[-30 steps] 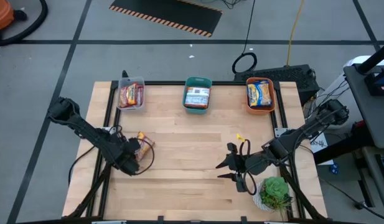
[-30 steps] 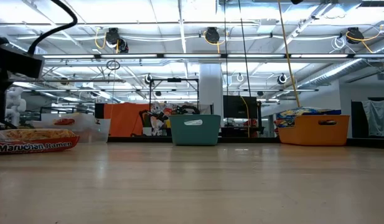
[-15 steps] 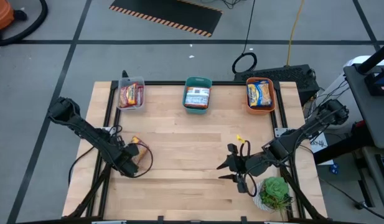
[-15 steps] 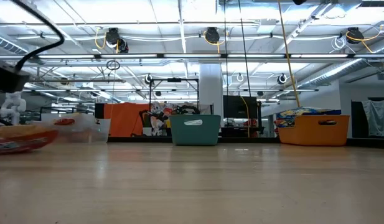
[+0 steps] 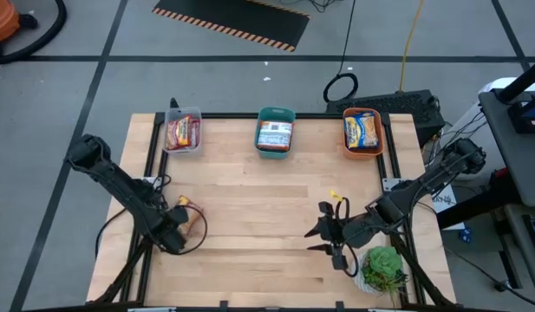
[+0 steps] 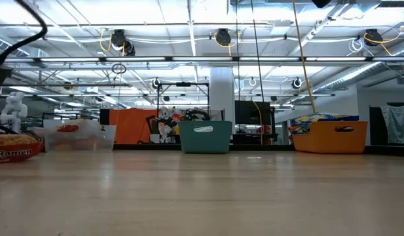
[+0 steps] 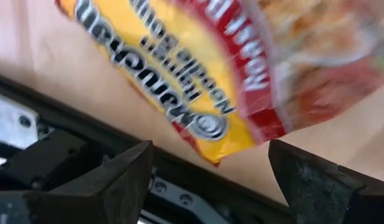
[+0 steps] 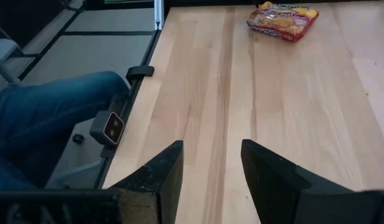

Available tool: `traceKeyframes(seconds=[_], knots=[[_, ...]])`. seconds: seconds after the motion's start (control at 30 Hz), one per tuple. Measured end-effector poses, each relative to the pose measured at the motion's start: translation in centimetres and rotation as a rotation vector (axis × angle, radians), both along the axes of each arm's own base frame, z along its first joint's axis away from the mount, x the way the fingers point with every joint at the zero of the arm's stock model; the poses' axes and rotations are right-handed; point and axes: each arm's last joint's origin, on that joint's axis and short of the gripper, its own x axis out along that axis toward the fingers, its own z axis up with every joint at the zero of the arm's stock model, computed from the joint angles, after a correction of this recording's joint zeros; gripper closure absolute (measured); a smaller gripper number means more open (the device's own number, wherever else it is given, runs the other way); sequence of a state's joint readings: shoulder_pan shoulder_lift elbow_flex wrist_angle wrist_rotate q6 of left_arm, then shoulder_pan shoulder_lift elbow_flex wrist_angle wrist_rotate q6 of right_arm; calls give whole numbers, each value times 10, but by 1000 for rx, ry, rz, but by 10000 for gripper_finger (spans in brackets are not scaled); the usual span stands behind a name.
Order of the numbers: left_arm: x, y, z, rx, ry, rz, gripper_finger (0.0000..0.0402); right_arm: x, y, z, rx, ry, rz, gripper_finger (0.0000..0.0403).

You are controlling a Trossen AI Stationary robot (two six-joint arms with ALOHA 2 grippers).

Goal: Sort Maruchan noodles
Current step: Put the red noodle pack into the transparent bin

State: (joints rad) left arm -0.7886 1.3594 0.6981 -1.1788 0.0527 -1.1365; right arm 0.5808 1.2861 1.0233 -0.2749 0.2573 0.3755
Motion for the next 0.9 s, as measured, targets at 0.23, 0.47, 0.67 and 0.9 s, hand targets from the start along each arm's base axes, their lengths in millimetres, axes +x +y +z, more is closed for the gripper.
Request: traceKeyframes(seconds=[0.23,0.47,0.67,0.9], knots=[[-8,-8,-5,23,-2,-5,78,-1,1,0,22,5,-14,245],[-14,-9,-17,37,-5,9,78,0,1,1,26,-2,-14,245],[-17,-5,-27,40,-21,53,78,0,1,1,28,-1,-16,245],[-16,-3,-29,46,-33,90,78,0,1,1,29,-2,-17,245]])
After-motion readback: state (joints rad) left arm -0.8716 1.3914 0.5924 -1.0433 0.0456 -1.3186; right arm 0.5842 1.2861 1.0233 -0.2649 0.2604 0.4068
